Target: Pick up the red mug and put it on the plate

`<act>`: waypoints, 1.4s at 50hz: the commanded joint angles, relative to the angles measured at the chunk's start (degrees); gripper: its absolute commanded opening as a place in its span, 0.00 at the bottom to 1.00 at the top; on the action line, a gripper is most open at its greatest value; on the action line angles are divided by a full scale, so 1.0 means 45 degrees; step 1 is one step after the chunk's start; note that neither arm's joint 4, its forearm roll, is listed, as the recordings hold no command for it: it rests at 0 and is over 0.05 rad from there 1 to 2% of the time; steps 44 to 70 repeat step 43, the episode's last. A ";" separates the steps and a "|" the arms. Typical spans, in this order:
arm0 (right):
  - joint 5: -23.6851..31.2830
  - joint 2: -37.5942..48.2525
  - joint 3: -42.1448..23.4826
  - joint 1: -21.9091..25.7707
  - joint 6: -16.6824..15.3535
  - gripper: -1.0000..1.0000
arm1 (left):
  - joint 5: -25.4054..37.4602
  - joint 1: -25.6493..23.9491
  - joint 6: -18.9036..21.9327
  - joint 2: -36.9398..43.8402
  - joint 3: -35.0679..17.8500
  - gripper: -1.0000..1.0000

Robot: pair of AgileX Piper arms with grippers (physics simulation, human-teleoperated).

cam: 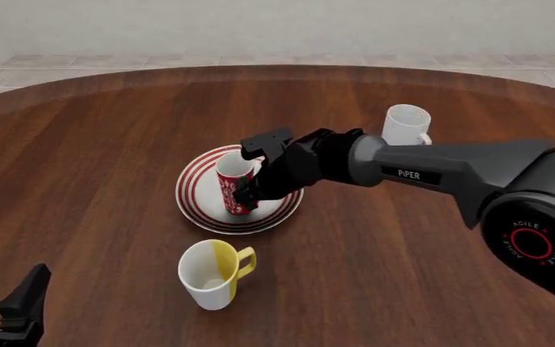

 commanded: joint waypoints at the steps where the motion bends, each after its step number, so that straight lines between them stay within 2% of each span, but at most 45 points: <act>1: -0.0176 -0.0305 0.0326 0.0128 0.0104 1.00 | 0.0002 0.0016 0.0009 0.0000 -0.0007 1.00; 4: -0.0756 -0.1075 0.0899 0.0091 -0.0373 1.00 | -0.0030 0.0006 0.0003 0.0000 0.0036 1.00; 5: -0.1100 -0.1807 0.1534 0.0506 -0.0276 1.00 | -0.0037 -0.0003 0.0002 0.0000 0.0042 1.00; 8: -0.1365 -0.3114 0.2316 0.0893 -0.0125 1.00 | -0.0040 -0.0020 0.0009 0.0000 0.0071 1.00; 9: -0.1445 -0.4149 0.2894 0.1395 0.0082 1.00 | -0.0058 -0.0063 0.0024 0.0000 0.0083 1.00; 10: -0.1451 -0.4159 0.2909 0.1396 0.0083 1.00 | -0.0058 -0.0063 0.0024 0.0000 0.0083 1.00; 22: -0.0840 -0.8537 0.4575 0.3888 0.0635 1.00 | -0.0126 -0.0237 0.0120 0.0000 0.0128 1.00; 28: 0.0059 -1.0237 0.4187 0.4045 0.0071 1.00 | -0.0176 -0.0250 0.0164 0.0000 0.0119 1.00; 31: 0.1058 -1.1263 0.3474 0.3792 -0.1207 1.00 | -0.0165 -0.0192 0.0164 0.0001 0.0140 1.00; 32: 0.1358 -1.1692 0.3299 0.3349 -0.2326 1.00 | -0.0192 -0.0188 0.0168 0.0001 0.0130 1.00; 33: 0.1424 -1.2155 0.3290 0.3043 -0.3125 1.00 | -0.0200 -0.0186 0.0168 0.0001 0.0130 1.00; 34: 0.1390 -1.2688 0.3344 0.2869 -0.3770 1.00 | -0.0205 -0.0180 0.0163 0.0001 0.0142 1.00; 35: 0.1389 -1.2692 0.3348 0.2868 -0.3771 1.00 | -0.0205 -0.0180 0.0163 0.0001 0.0142 1.00; 37: 0.1126 -1.4341 0.3730 0.2011 -0.5583 1.00 | -0.0206 -0.0173 0.0159 0.0001 0.0157 1.00; 39: 0.0890 -1.5976 0.4253 0.1738 -0.6748 1.00 | -0.0228 -0.0159 0.0154 0.0001 0.0168 1.00; 43: 0.1515 -1.8108 0.4468 0.1390 -0.6507 1.00 | -0.0234 -0.0098 0.0168 0.0002 0.0175 1.00; 70: 0.1515 -1.8108 0.4468 0.1390 -0.6507 1.00 | -0.0234 -0.0098 0.0168 0.0002 0.0175 1.00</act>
